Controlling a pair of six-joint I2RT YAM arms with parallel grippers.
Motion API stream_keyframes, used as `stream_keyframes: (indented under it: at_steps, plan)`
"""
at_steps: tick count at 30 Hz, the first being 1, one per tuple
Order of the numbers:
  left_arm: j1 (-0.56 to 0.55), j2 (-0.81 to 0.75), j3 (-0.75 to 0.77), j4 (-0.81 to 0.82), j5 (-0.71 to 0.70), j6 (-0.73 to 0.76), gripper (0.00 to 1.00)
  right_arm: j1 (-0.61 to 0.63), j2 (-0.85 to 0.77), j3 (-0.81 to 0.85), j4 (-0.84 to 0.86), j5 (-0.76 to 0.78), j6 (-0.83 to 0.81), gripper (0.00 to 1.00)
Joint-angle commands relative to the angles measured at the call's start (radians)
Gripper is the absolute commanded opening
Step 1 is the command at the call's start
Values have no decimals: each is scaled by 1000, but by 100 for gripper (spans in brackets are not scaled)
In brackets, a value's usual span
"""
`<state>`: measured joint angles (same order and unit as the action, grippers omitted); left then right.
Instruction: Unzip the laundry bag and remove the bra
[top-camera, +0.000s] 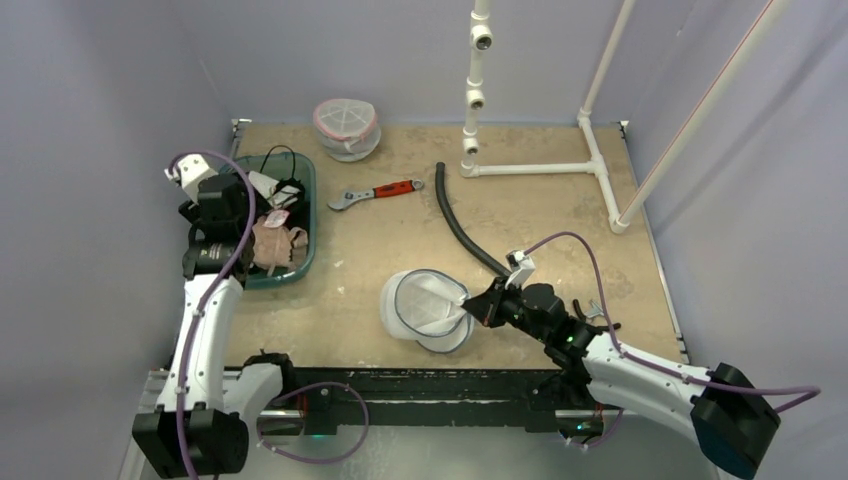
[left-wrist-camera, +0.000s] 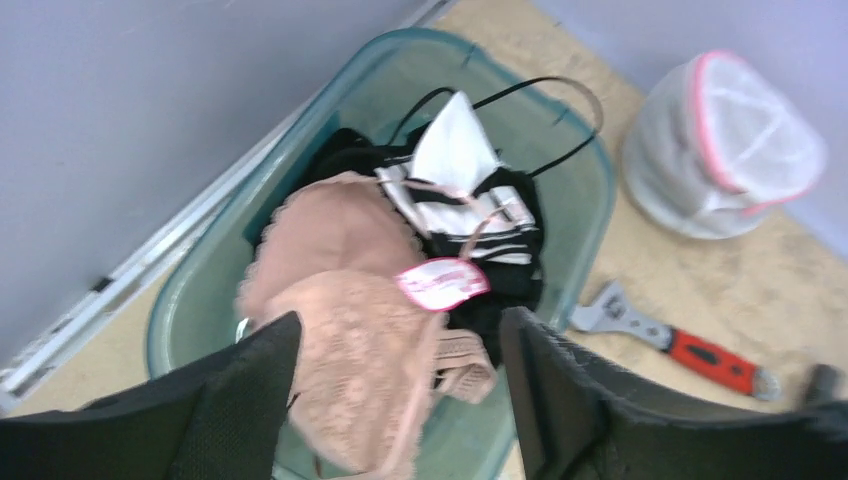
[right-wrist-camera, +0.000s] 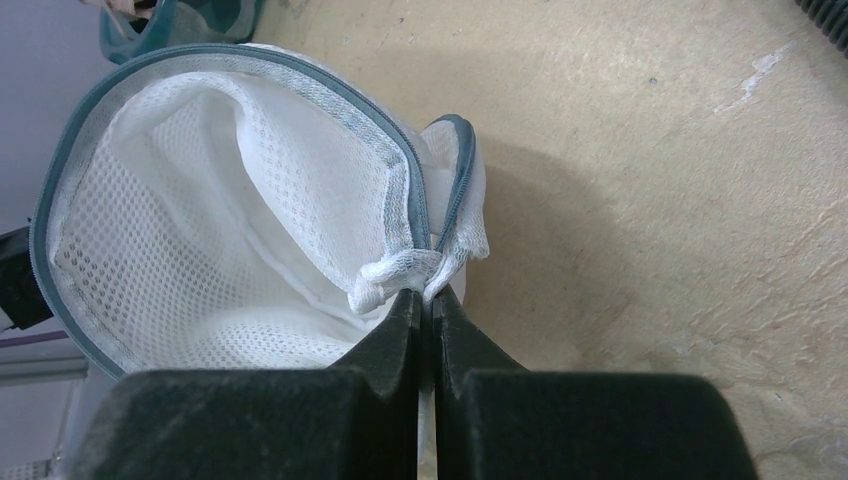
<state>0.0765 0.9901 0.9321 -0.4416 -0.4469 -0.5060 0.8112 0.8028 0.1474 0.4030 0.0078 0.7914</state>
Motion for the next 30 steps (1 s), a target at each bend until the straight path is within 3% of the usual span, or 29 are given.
stream_keyframes:
  at_steps: [1,4,6,9,13,18,20,24,30]
  plan:
    - [3,-55,-1,0,137,-29,63,-1,0,7,30,-1,-17,0]
    - [3,-23,-57,40,300,-87,24,-2,9,4,35,-4,-14,0]
    - [4,3,-96,42,291,-119,11,-1,14,10,34,-5,-15,0]
    - [5,22,-145,19,182,-167,0,-2,11,17,28,-6,-17,0]
    - [14,86,-186,2,77,-206,0,-1,9,14,28,-6,-17,0]
    - [23,146,-227,34,128,-236,0,-2,2,30,-2,-1,-35,0]
    - [22,88,-239,92,206,-215,10,-2,-17,47,-34,37,-54,0]
    - [-55,9,-163,80,349,-168,41,-3,-38,78,-87,48,-75,0]
    - [-364,-116,-201,143,457,-222,59,-2,-19,161,-210,74,-98,42]
